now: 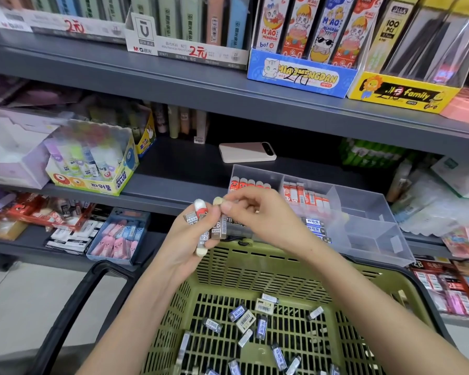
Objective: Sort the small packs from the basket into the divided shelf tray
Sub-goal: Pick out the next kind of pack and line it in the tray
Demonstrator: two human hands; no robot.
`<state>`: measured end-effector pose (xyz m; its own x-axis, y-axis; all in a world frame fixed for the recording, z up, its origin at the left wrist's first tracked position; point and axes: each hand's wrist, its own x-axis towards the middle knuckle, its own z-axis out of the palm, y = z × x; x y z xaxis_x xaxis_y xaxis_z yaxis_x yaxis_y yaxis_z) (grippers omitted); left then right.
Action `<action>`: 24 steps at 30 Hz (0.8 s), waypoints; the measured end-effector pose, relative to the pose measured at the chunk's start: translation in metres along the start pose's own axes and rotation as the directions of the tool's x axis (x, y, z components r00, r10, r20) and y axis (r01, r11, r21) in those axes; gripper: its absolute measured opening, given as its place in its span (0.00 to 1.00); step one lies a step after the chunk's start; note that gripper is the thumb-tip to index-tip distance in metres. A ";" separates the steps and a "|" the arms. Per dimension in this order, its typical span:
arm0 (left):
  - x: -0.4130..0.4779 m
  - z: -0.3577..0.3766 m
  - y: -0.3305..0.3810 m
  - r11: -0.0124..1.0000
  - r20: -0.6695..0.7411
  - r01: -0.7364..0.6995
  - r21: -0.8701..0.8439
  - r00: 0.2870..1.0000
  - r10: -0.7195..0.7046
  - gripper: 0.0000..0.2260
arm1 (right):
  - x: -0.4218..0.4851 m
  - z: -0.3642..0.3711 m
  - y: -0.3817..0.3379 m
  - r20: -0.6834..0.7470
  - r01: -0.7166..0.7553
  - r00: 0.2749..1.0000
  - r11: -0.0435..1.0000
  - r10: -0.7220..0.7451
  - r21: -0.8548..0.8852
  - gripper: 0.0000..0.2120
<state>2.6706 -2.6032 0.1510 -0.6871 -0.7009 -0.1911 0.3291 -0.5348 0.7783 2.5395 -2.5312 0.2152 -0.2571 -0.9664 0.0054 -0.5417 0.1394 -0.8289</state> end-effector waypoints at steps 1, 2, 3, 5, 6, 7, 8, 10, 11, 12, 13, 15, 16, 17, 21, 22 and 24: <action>0.000 0.000 -0.001 1.000 0.012 -0.004 0.012 1.000 0.004 0.09 | -0.001 0.001 -0.002 0.022 -0.020 1.000 0.999 0.019 0.036 0.10; 0.000 0.000 -0.001 1.000 0.027 -0.009 0.025 1.000 0.008 0.09 | -0.001 0.001 -0.004 0.039 -0.054 0.998 0.995 0.051 0.084 0.11; -0.001 0.000 -0.001 0.999 0.047 -0.017 0.039 0.999 0.015 0.10 | -0.001 0.000 -0.006 0.062 -0.097 0.994 0.983 0.089 0.154 0.11; -0.002 0.001 -0.002 0.997 0.081 -0.027 0.066 0.996 0.022 0.10 | 0.001 -0.006 -0.006 0.128 -0.168 0.982 0.943 0.136 0.287 0.09; -0.002 0.002 -0.002 0.997 0.091 -0.027 0.076 0.996 0.020 0.11 | 0.000 -0.009 -0.006 0.153 -0.187 0.978 0.929 0.144 0.320 0.09; -0.003 0.003 -0.003 0.996 0.095 -0.027 0.085 0.995 0.019 0.13 | 0.000 -0.012 -0.005 0.166 -0.191 0.976 0.924 0.142 0.332 0.09; -0.003 0.004 -0.003 0.995 0.096 -0.030 0.094 0.995 0.021 0.16 | 0.000 -0.014 -0.003 0.173 -0.185 0.976 0.925 0.134 0.332 0.09; -0.004 0.005 -0.003 0.990 0.095 -0.051 0.135 0.995 0.038 0.20 | -0.001 -0.015 -0.002 0.177 -0.164 0.978 0.931 0.110 0.326 0.09; -0.004 0.006 -0.003 0.983 0.104 -0.074 0.167 0.993 0.057 0.20 | -0.001 -0.015 -0.002 0.174 -0.157 0.979 0.929 0.103 0.336 0.07; -0.005 0.007 -0.003 0.975 0.119 -0.100 0.199 0.990 0.077 0.19 | -0.002 -0.016 -0.002 0.170 -0.159 0.980 0.924 0.105 0.348 0.05; -0.006 0.008 -0.003 0.967 0.137 -0.127 0.220 0.986 0.099 0.17 | -0.002 -0.018 -0.001 0.168 -0.170 0.979 0.919 0.116 0.356 0.04; -0.009 0.015 -0.004 0.956 0.138 -0.160 0.248 0.982 0.128 0.14 | -0.001 -0.024 0.000 0.171 -0.190 0.976 0.913 0.135 0.362 0.03; -0.010 0.018 -0.004 0.952 0.104 -0.158 0.263 0.985 0.134 0.14 | -0.001 -0.031 0.001 0.162 -0.190 0.977 0.912 0.139 0.364 0.02; -0.009 0.021 -0.004 0.951 0.049 -0.146 0.274 0.989 0.137 0.15 | 0.001 -0.040 0.003 0.133 -0.182 0.981 0.913 0.143 0.364 0.02; -0.005 0.026 0.004 0.997 -0.130 -0.024 0.070 0.991 0.033 0.17 | 0.011 -0.077 0.021 -0.098 -0.112 0.987 0.980 0.129 0.162 0.04; -0.004 0.026 0.007 0.999 -0.139 0.011 -0.045 0.990 -0.017 0.15 | 0.013 -0.081 0.029 -0.126 -0.114 0.985 0.992 0.120 0.057 0.05; -0.003 0.027 0.012 0.970 -0.138 0.060 -0.238 0.986 -0.094 0.09 | 0.015 -0.079 0.044 -0.106 -0.147 0.985 0.984 0.137 -0.097 0.06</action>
<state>2.6596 -2.5948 0.1773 -0.6192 -0.7057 -0.3445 0.4320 -0.6724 0.6011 2.4482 -2.5226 0.2227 -0.4125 -0.9097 -0.0485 -0.5727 0.3004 -0.7627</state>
